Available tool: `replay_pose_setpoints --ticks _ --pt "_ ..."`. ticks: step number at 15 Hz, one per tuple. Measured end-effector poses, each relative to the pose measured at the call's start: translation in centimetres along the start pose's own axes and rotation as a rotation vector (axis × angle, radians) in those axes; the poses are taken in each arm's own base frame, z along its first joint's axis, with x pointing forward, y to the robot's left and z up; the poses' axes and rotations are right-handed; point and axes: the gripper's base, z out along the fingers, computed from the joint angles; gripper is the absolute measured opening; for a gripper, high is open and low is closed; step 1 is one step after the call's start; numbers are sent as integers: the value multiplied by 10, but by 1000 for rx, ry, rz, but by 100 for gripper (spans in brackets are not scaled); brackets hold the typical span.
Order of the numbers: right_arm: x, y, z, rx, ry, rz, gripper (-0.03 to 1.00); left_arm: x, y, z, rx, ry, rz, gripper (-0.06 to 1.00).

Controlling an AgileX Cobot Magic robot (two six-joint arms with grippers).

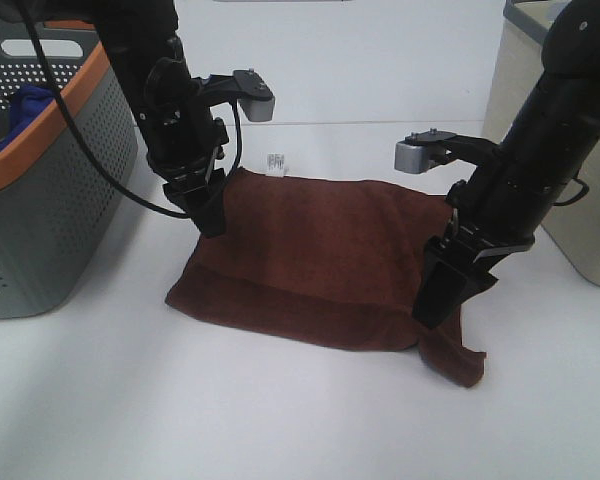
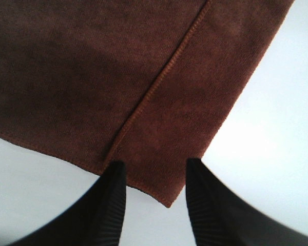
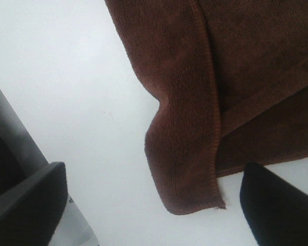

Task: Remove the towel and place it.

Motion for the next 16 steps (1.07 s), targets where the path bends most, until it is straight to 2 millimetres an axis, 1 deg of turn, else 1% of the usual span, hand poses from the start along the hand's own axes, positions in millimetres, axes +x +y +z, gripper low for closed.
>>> replay_pose_setpoints --ticks 1,2,3,5,6,8,9,11,12,14,16 --pt "0 0 0 -5 5 24 80 0 0 0 0 0 -6 39" --pt "1 1 0 -12 12 42 80 0 0 0 1 1 -6 43" --pt "1 1 0 -14 16 64 80 0 0 0 1 1 -6 52" --pt "1 4 -7 -8 7 97 84 -1 -1 0 10 -11 -13 86" --pt "0 7 -15 1 -11 103 87 -2 -2 0 17 -19 -17 94" --pt "-4 14 -38 35 -71 114 89 -5 -1 -4 15 -37 -33 98" --pt "-6 15 -44 46 -86 118 90 -7 0 -7 7 -47 -42 99" --pt "-17 20 -76 108 -169 153 90 -19 4 -29 -41 -118 -147 99" --pt "-23 23 -95 139 -221 193 90 -26 5 -47 -71 -166 -206 99" --pt "-35 31 -137 195 -340 300 90 -36 1 -87 -127 -269 -291 99" --pt "-42 42 -187 270 -477 350 90 -38 -11 -133 -178 -371 -337 99"
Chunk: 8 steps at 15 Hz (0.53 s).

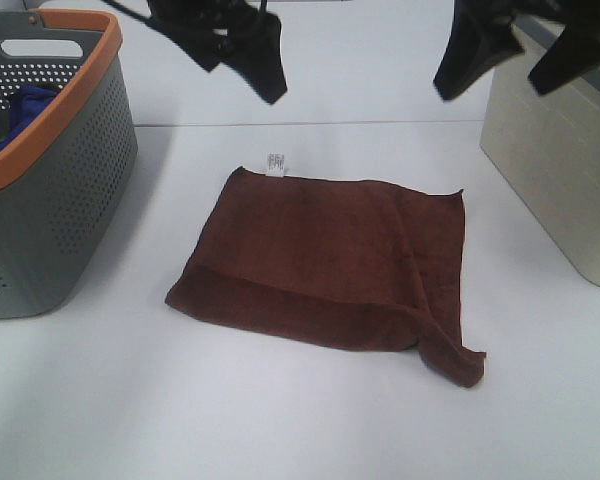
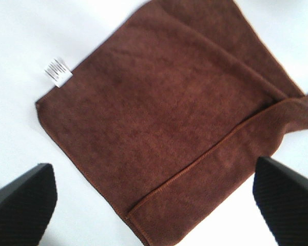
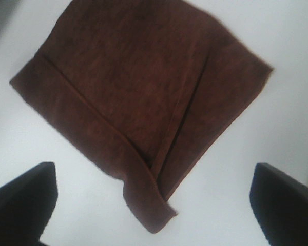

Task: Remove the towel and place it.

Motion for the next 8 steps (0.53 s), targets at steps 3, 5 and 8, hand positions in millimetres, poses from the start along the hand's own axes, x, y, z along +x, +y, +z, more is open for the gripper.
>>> replay_pose_setpoints --ticks 3,5,8 --pt "-20 -4 -53 115 -141 34 90 -4 -4 -61 -136 -83 -97 99" --pt "-13 -44 -70 225 -80 176 90 10 23 -106 -326 -118 -225 99" --pt "-3 -95 -96 337 -114 315 89 50 55 -163 -456 -147 -361 99"
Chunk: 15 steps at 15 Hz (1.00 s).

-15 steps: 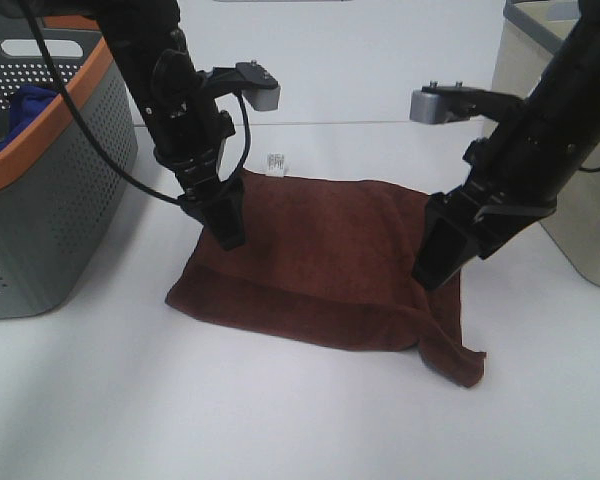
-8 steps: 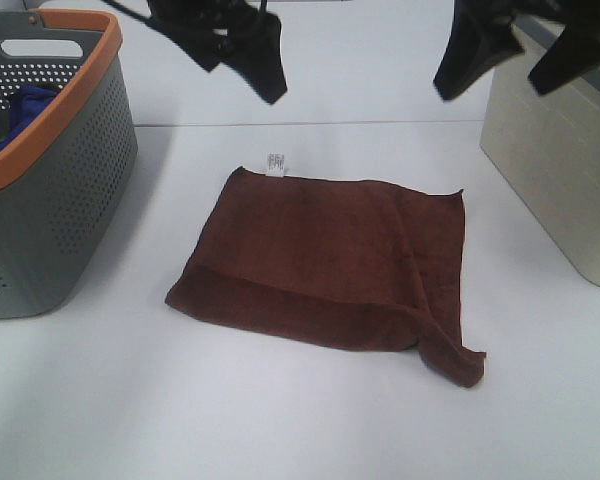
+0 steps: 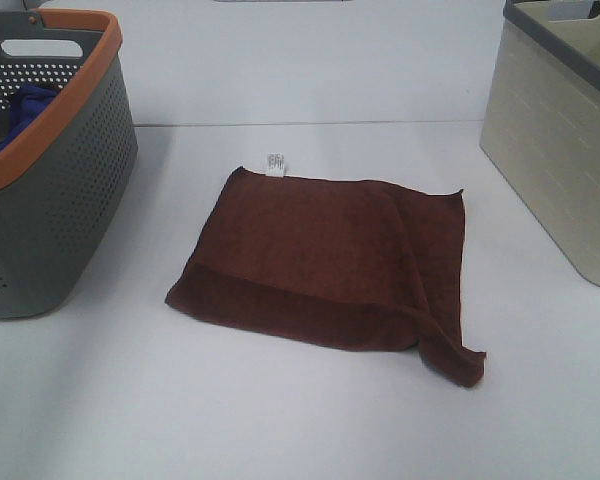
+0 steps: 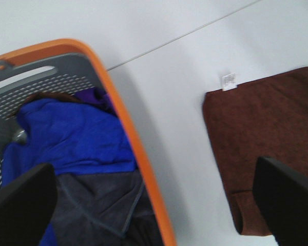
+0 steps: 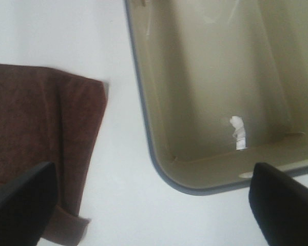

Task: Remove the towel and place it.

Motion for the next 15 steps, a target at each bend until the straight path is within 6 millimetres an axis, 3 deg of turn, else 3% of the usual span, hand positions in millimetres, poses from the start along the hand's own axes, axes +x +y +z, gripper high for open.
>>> replay_pose_setpoints --ticks 1,3,5,7,8,11,14,15 --pt "0 -8 -9 19 -23 4 89 13 19 -10 -33 16 -43 99" --pt "6 -6 -38 6 -85 -16 88 44 49 -36 -102 44 -136 99" --pt "26 1 -66 -54 -129 -31 88 76 58 -63 -143 63 -187 99" --pt "60 3 -90 -72 -152 -51 88 116 49 -90 -166 79 -198 99" --pt "73 3 -93 -72 -147 -56 88 124 45 -98 -171 67 -197 99" --pt "146 1 -113 -69 -169 -63 88 182 24 -119 -192 4 -187 99" --pt "213 -6 -120 -25 -212 -92 88 238 4 -133 -222 -91 -169 99" --pt "250 -9 -128 -2 -293 -123 87 272 -9 -143 -243 -161 -158 99"
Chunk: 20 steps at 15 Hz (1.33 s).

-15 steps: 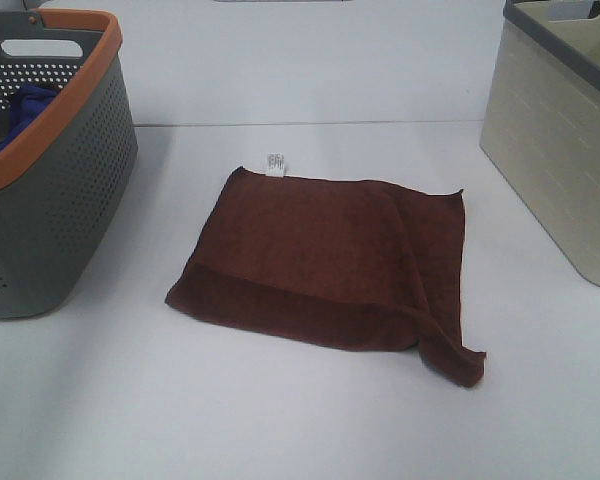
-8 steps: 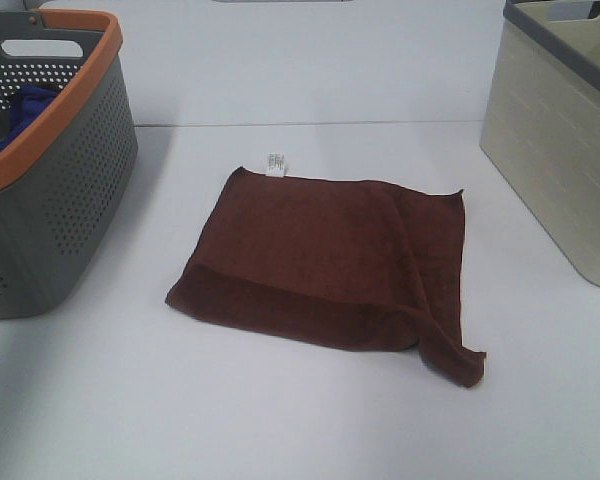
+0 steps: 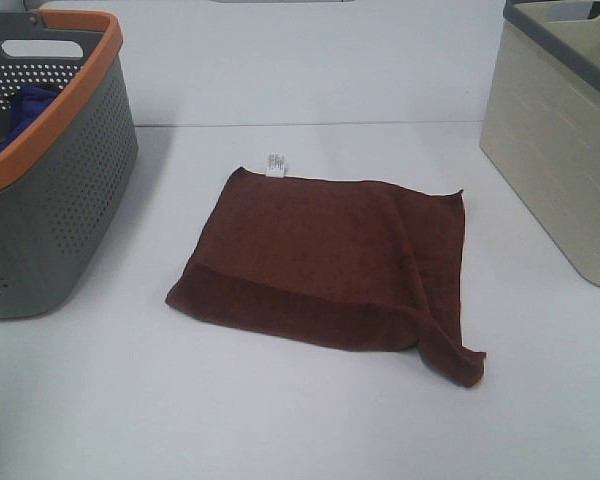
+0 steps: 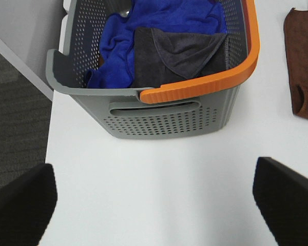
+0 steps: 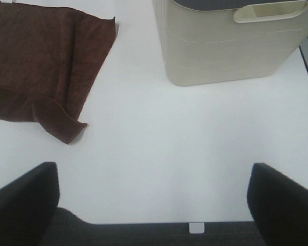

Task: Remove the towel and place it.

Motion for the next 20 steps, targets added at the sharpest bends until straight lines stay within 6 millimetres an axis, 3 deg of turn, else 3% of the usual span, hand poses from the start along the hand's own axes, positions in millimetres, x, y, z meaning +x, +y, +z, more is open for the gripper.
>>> replay_pose_setpoints --ticks 2,6,8,10,12,20 --pt "24 1 -14 24 -82 -33 87 30 -2 -15 -38 -103 11 99" --pt "54 4 -37 48 -233 -130 87 82 -8 -35 -73 -274 6 99" --pt "62 4 -35 51 -243 -142 87 102 -11 -44 -73 -342 -5 99" --pt "65 4 -28 32 -219 -139 86 110 -13 -42 -56 -315 -13 99" --pt "76 4 -9 -46 -149 -150 86 121 -17 -23 -30 -224 -14 99" --pt "83 3 4 -48 -114 -129 86 121 -17 -22 -23 -221 -50 98"
